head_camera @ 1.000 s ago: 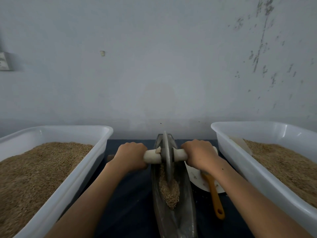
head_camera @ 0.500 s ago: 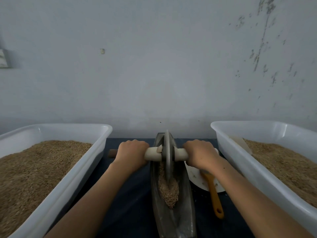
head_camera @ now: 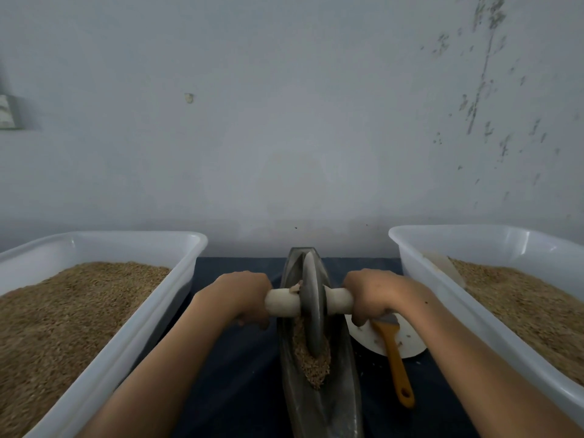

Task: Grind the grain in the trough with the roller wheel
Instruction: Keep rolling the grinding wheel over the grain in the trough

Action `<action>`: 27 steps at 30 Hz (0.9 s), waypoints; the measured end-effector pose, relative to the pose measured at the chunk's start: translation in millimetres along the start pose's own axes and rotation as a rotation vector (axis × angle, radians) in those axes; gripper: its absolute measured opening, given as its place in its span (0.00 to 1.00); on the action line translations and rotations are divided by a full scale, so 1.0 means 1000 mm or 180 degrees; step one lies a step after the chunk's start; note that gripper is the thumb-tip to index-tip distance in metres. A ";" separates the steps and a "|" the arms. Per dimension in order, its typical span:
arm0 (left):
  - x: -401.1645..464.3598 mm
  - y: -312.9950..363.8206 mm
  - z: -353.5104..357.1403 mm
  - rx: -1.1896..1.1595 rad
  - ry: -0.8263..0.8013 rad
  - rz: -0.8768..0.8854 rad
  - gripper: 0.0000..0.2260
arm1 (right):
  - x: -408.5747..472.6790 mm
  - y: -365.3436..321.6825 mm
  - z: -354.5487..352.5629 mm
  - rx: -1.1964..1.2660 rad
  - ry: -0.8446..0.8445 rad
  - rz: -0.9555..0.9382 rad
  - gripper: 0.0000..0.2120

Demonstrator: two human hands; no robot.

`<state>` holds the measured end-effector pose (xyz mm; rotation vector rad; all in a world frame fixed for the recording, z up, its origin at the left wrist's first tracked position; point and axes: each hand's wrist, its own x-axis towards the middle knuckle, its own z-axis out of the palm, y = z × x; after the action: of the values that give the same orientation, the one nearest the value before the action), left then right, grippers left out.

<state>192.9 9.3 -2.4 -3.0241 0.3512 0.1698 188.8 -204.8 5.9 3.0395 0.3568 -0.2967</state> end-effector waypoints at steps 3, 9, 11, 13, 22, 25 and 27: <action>0.000 0.004 0.001 0.0155 0.0326 -0.0099 0.18 | 0.002 0.000 0.002 -0.0091 0.0276 -0.0003 0.17; 0.004 0.010 0.009 0.0304 0.1188 -0.0286 0.12 | 0.009 -0.005 0.014 -0.0177 0.1373 0.0108 0.08; 0.004 0.011 0.009 0.0322 0.1251 -0.0275 0.12 | 0.009 -0.004 0.015 -0.0148 0.1335 0.0090 0.09; 0.003 0.010 0.007 0.0358 0.1071 -0.0220 0.14 | 0.008 -0.002 0.012 -0.0177 0.1109 0.0058 0.11; -0.003 0.002 -0.001 0.0001 0.0026 -0.0022 0.19 | -0.001 -0.001 0.000 -0.0058 0.0031 0.0005 0.19; -0.002 0.006 0.001 0.0166 0.0392 -0.0141 0.18 | 0.003 -0.001 0.002 -0.0151 0.0387 0.0013 0.15; 0.000 0.009 0.004 0.0250 0.0811 -0.0234 0.15 | 0.006 -0.003 0.006 -0.0245 0.0797 0.0067 0.13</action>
<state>190.5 0.6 -7.6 -2.9776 0.2578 -0.2312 192.4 -201.6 -1.5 3.0055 0.3412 0.0985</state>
